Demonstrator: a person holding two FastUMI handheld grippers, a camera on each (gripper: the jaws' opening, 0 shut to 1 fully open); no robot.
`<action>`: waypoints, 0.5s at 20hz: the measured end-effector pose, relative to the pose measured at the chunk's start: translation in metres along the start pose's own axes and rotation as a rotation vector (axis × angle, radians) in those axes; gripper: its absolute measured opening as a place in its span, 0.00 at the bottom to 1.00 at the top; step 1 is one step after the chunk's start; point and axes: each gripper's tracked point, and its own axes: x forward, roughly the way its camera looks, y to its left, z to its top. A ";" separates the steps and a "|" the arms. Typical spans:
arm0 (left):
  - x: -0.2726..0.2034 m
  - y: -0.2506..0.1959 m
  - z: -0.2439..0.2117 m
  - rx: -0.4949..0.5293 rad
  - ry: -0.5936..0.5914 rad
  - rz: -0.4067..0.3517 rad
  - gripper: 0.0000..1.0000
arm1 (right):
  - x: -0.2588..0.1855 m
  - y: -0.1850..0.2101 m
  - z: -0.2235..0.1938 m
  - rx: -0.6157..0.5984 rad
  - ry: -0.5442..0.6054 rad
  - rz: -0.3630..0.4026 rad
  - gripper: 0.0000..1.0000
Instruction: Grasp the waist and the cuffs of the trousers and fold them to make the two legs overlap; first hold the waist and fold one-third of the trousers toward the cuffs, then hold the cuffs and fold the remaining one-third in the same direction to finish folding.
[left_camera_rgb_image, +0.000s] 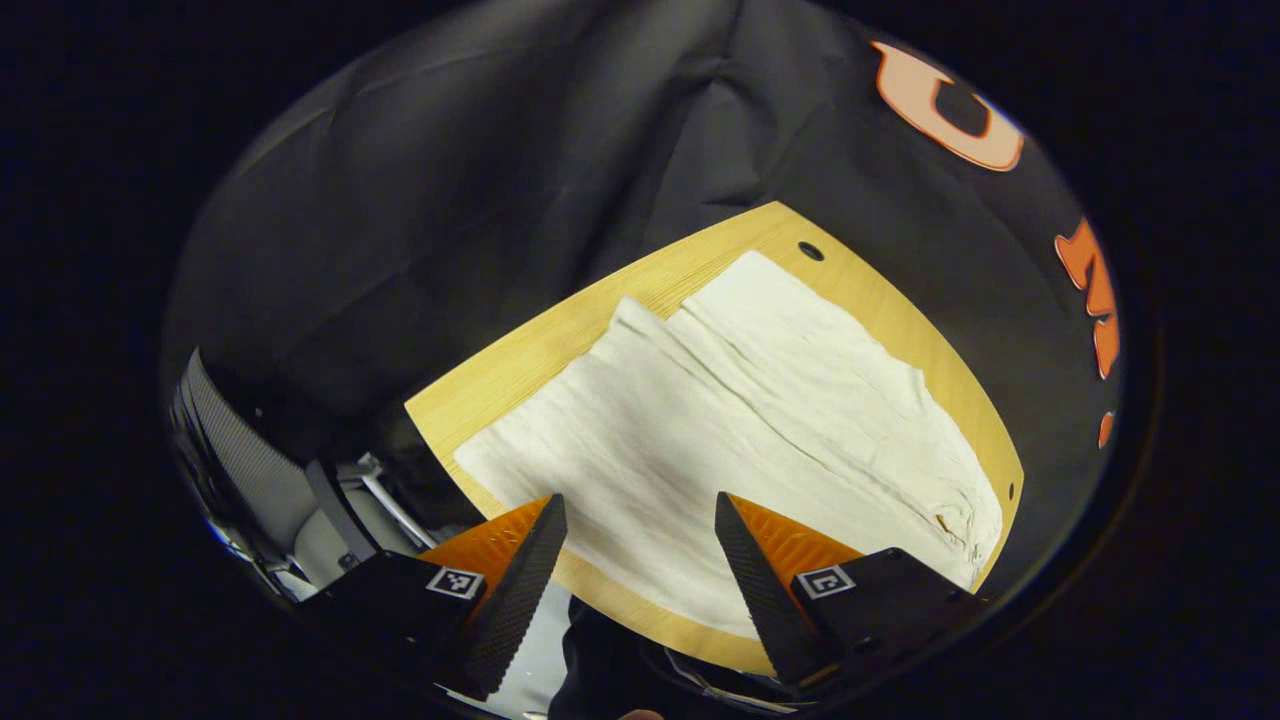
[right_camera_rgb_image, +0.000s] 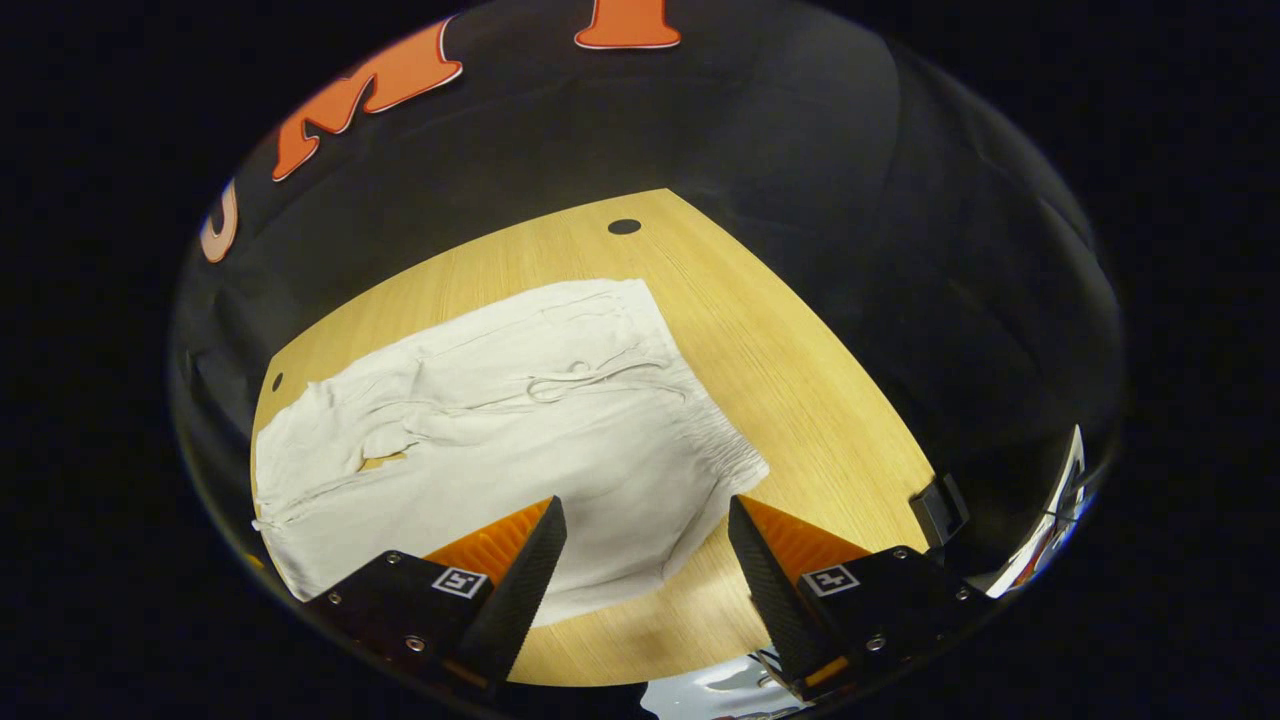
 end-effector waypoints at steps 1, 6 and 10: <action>0.008 0.009 -0.005 -0.048 0.024 -0.003 0.98 | 0.004 -0.001 -0.002 0.013 0.013 -0.002 0.98; 0.028 0.042 -0.013 -0.196 0.102 -0.016 0.99 | 0.023 -0.008 -0.005 0.012 0.061 -0.032 0.98; 0.043 0.057 -0.024 -0.287 0.159 -0.035 1.00 | 0.037 -0.009 -0.013 0.035 0.107 -0.038 0.98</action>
